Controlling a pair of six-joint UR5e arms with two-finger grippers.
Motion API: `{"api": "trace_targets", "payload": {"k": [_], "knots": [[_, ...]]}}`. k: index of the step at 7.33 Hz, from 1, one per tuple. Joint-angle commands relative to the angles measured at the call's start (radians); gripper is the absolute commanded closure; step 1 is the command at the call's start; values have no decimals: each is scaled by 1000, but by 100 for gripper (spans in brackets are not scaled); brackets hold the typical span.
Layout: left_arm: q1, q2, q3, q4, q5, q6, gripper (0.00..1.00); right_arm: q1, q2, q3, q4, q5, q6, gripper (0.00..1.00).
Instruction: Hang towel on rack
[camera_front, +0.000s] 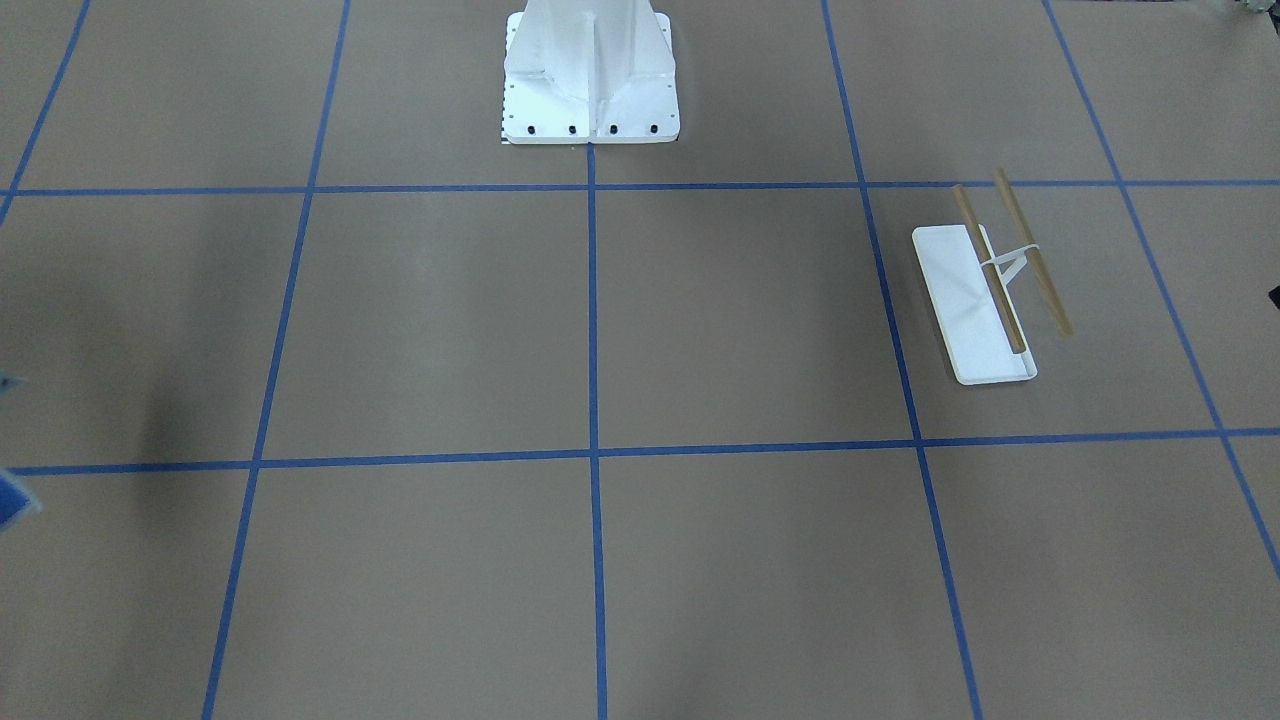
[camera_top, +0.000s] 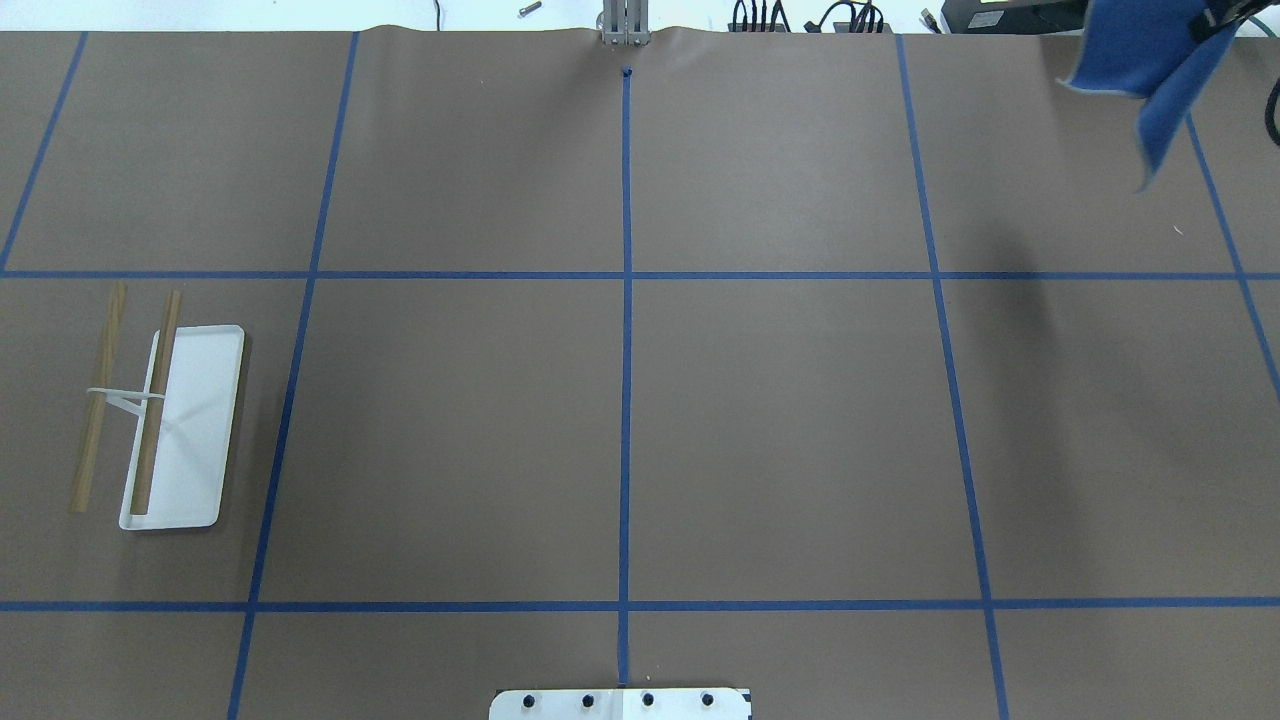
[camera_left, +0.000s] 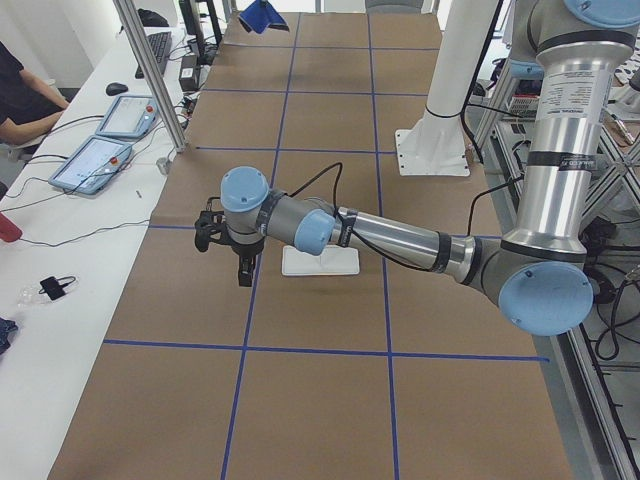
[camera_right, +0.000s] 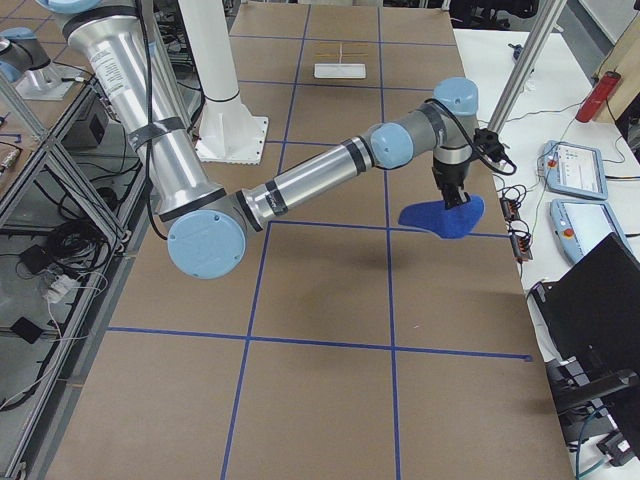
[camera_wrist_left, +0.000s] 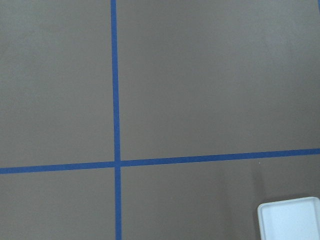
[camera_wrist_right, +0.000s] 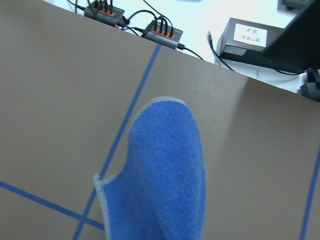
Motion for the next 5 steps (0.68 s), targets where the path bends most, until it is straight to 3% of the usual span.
{"api": "trace_targets", "payload": {"k": [1,2,3,5], "knots": [[133,-143,6,3,-9,-294,1,-144,-8,208,-5,-2,246,100],[172,-207,8,5,-16,-397,1,-218,-15,297,-5,-8,271,100],[205,-272,8,4,-16,-516,1,-308,-16,381,-7,-89,288,100],[314,-398,11,2,-12,-764,1,-584,-11,488,-8,-415,376,100]]}}
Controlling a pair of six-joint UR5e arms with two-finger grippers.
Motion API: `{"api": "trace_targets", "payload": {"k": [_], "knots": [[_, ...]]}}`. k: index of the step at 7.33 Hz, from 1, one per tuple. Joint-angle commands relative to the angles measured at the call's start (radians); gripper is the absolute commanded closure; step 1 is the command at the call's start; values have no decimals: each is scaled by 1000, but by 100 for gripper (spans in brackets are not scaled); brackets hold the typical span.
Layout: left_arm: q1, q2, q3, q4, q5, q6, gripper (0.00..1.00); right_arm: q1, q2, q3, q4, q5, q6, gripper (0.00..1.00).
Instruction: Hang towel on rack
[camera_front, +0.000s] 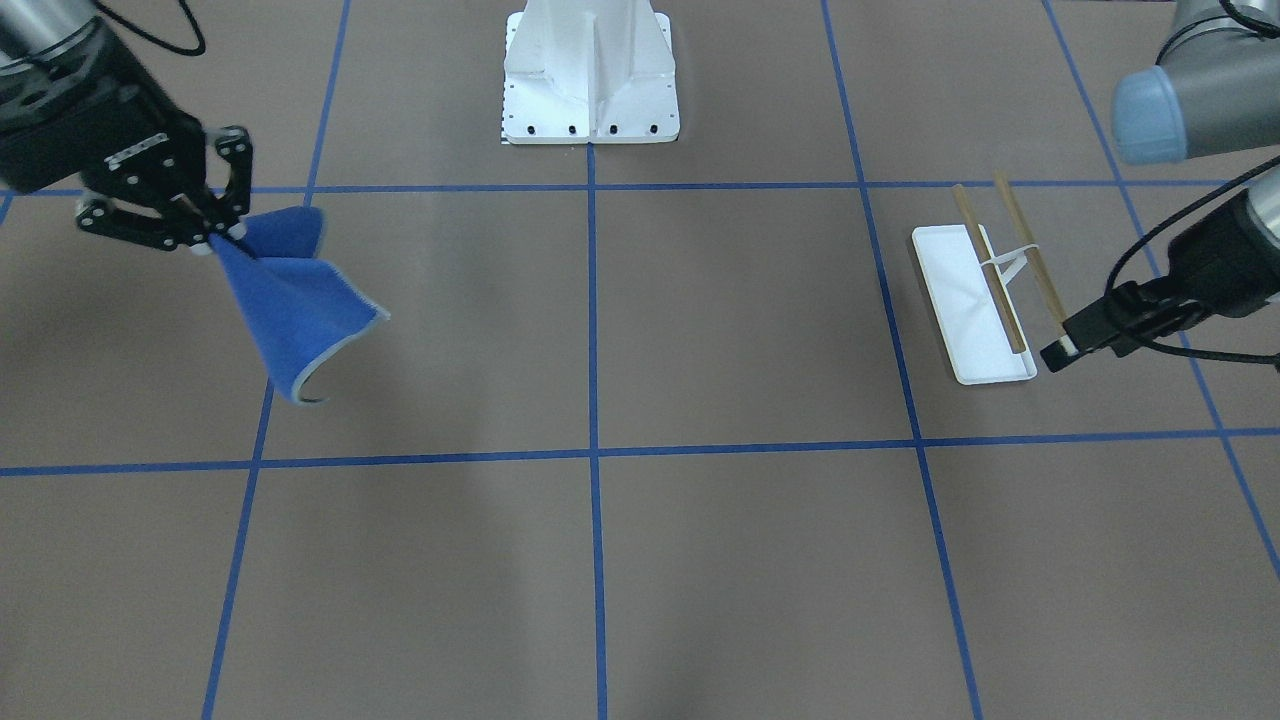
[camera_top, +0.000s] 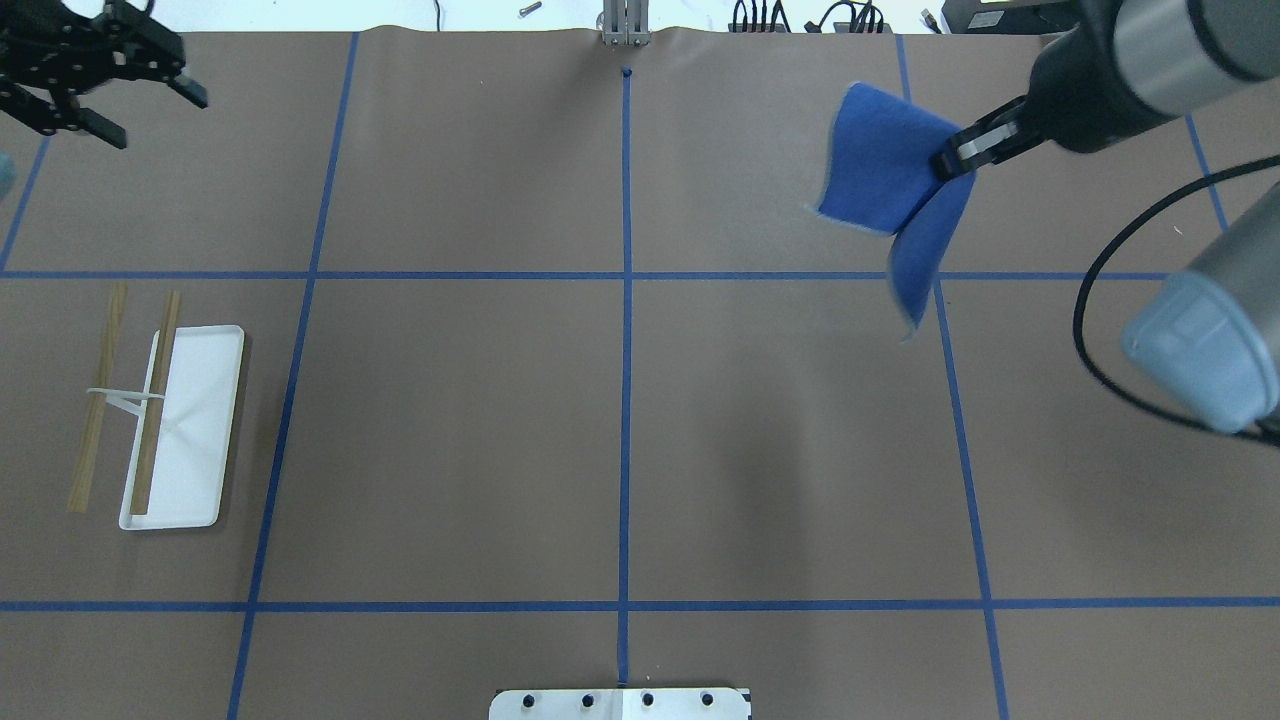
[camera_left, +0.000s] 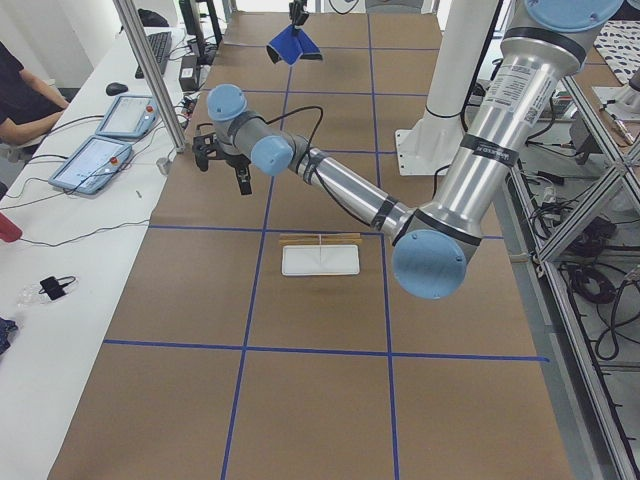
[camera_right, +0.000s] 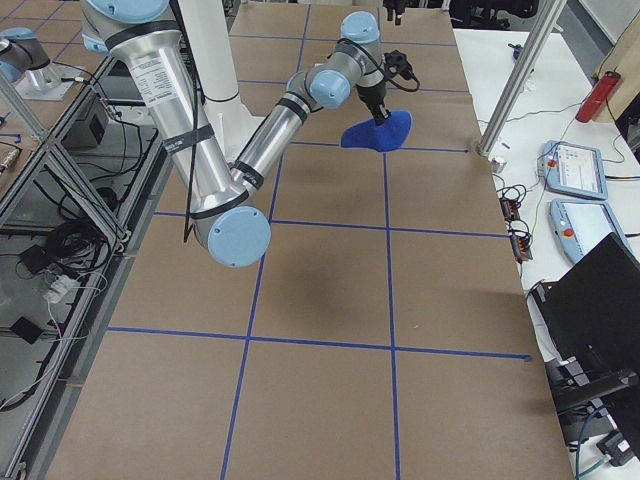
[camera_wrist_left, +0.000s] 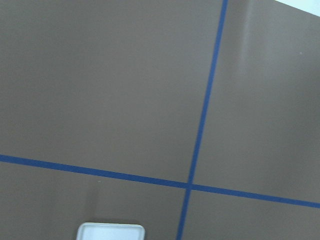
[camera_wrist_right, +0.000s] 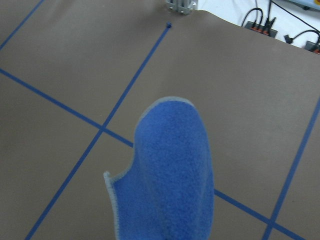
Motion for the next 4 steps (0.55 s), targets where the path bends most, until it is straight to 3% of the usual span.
{"api": "trace_targets", "payload": {"k": [1,4], "knots": [[108,-108,-2,-1,4,-217,1,-268,13,69,-3,-326,74,100],[259,-287,-4,-12,48,-538,1,-361,71,57,-3,-438,127,100]]}}
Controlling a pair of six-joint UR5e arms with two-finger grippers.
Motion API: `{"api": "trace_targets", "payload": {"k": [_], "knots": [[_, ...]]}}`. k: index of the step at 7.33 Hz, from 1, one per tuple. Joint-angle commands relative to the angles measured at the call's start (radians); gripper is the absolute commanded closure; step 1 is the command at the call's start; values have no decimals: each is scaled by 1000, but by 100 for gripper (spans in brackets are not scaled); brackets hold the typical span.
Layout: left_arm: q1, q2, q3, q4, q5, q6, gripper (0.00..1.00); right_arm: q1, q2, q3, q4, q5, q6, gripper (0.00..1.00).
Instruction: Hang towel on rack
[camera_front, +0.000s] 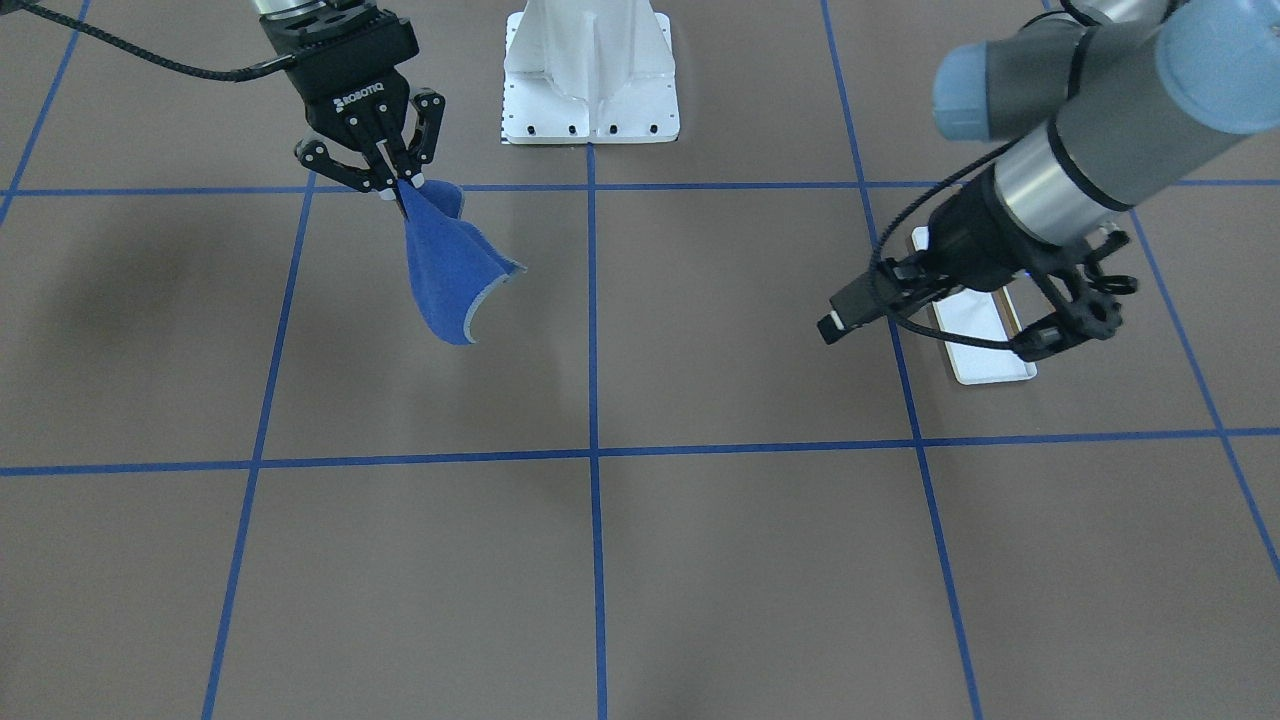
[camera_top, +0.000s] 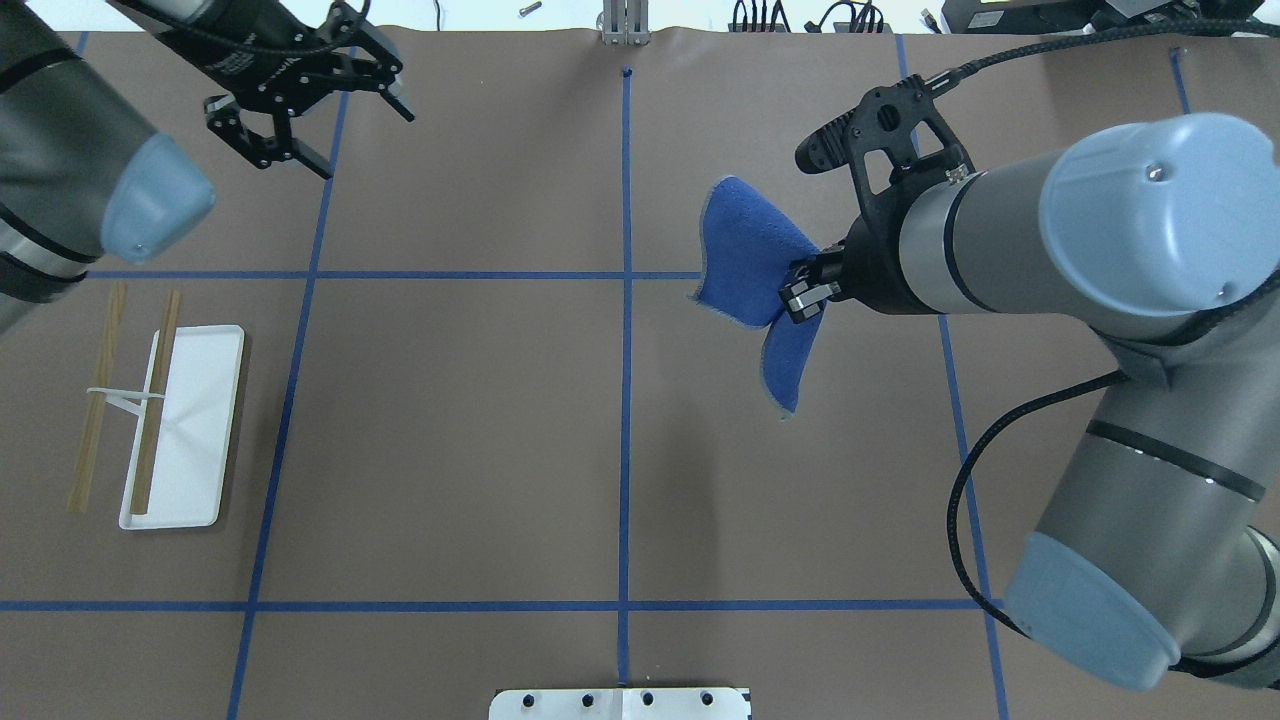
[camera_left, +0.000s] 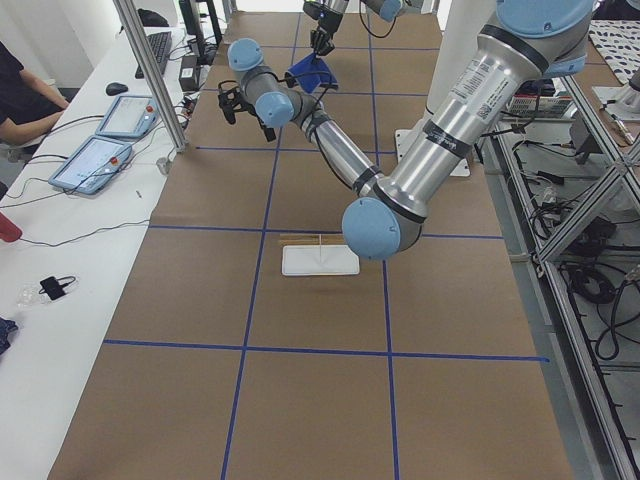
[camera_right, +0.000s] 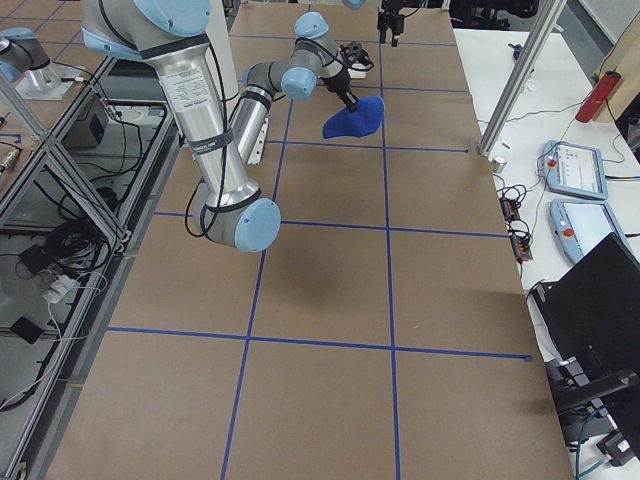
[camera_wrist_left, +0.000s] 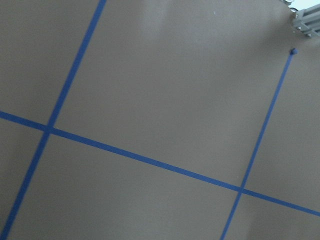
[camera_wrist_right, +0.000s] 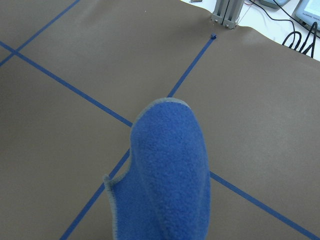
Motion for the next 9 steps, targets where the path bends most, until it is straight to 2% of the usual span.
{"api": "trace_targets", "payload": {"k": [1,2,4,7,8,9], "knots": [[157,-134,9,-9,114,-207,1,-53,58,-24,-2,-68,11,100],[225,-169,17,-57,207,-281,1,-61,60,-27,-2,-70,11,100],[233,-219,37,-103,214,-350,1,-72,60,-27,-2,-87,11,100],[241,-286,181,-231,217,-390,1,-79,58,-21,-2,-101,12,100],[241,-285,187,-238,217,-389,3,-79,53,-16,-4,-101,12,100],[241,-285,189,-236,217,-389,17,-78,50,-16,-4,-101,12,100]]}}
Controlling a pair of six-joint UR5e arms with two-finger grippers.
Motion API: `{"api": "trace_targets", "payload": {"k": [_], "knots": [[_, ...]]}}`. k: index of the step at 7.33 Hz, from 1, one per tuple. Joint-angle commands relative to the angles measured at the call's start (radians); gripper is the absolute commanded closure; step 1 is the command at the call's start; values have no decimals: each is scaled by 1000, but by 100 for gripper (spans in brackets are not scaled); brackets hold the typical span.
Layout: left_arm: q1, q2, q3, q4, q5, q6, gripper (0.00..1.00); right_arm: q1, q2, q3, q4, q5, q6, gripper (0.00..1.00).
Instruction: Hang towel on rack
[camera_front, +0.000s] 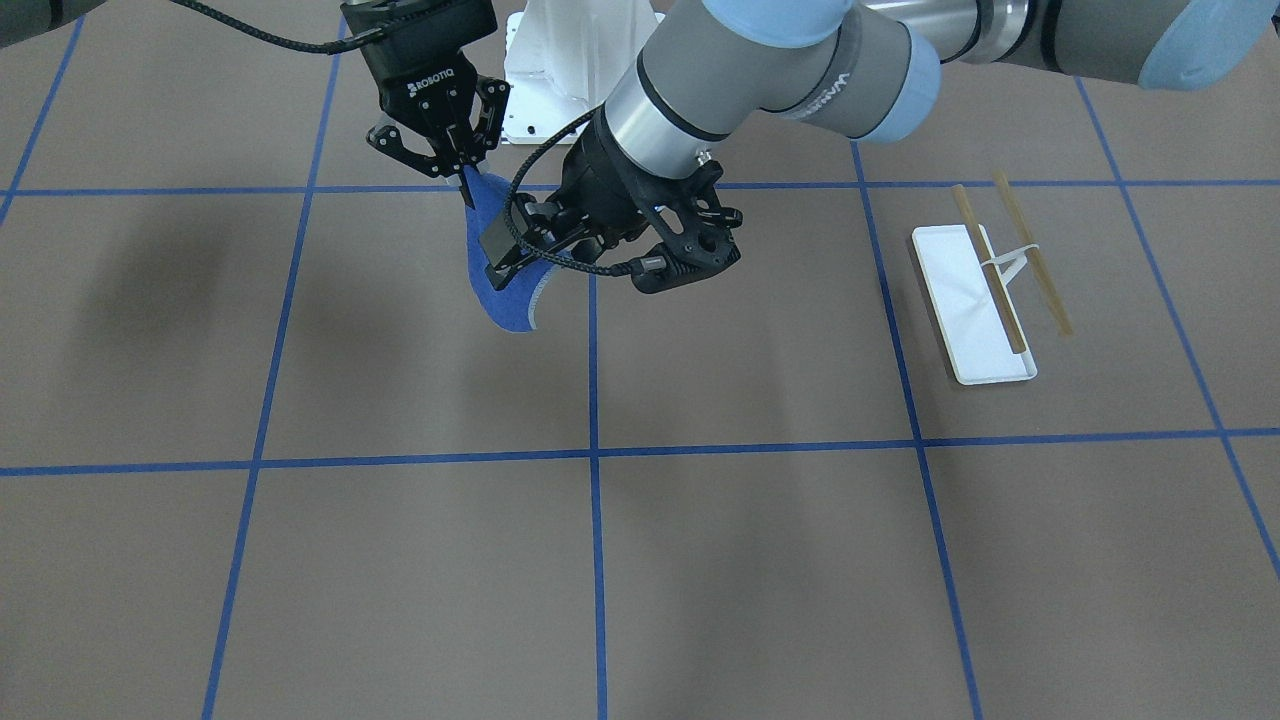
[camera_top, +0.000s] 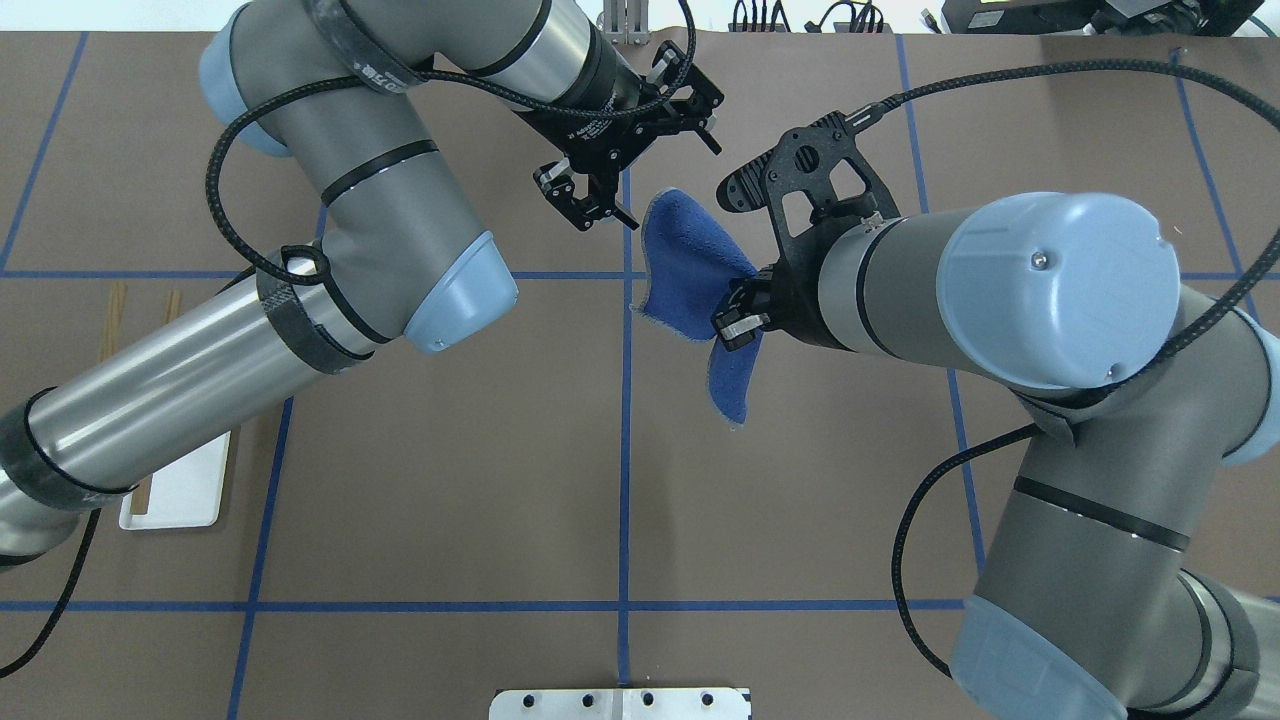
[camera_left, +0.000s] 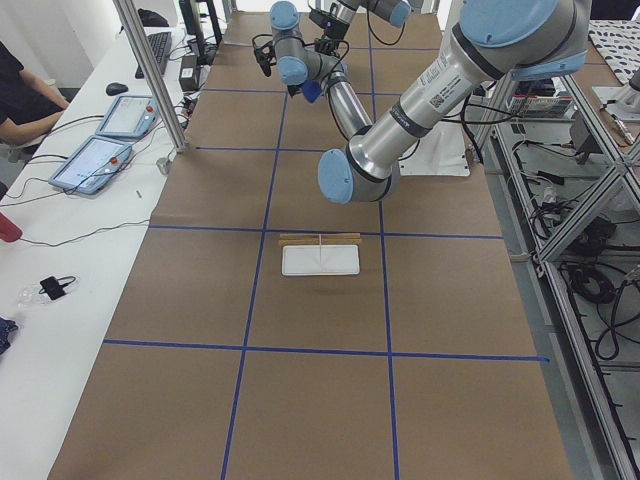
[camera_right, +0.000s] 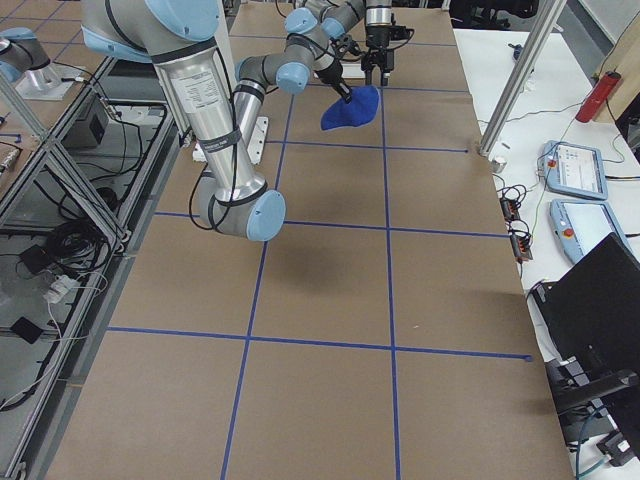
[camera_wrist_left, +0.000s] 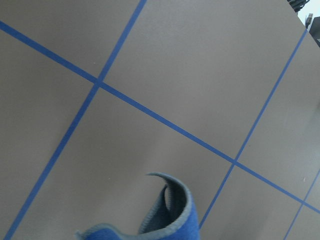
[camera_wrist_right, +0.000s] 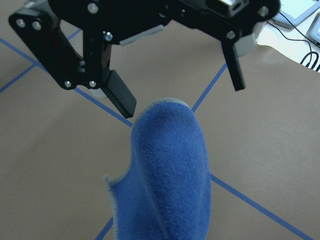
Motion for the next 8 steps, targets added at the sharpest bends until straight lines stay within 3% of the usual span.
{"api": "trace_targets", "payload": {"k": [1,2,6,7,8], "knots": [[0,-4,16,-9,2,0,32,1,-4,2,0,0,0,100],[0,-2,17,-9,0,1,37,1,-4,3,1,0,0,100],[29,1,19,-6,2,3,35,0,1,-3,1,0,0,100],[29,1,19,-6,2,1,42,0,1,-3,0,0,0,100],[29,3,16,-6,0,-2,79,0,-4,-3,0,0,0,100]]}}
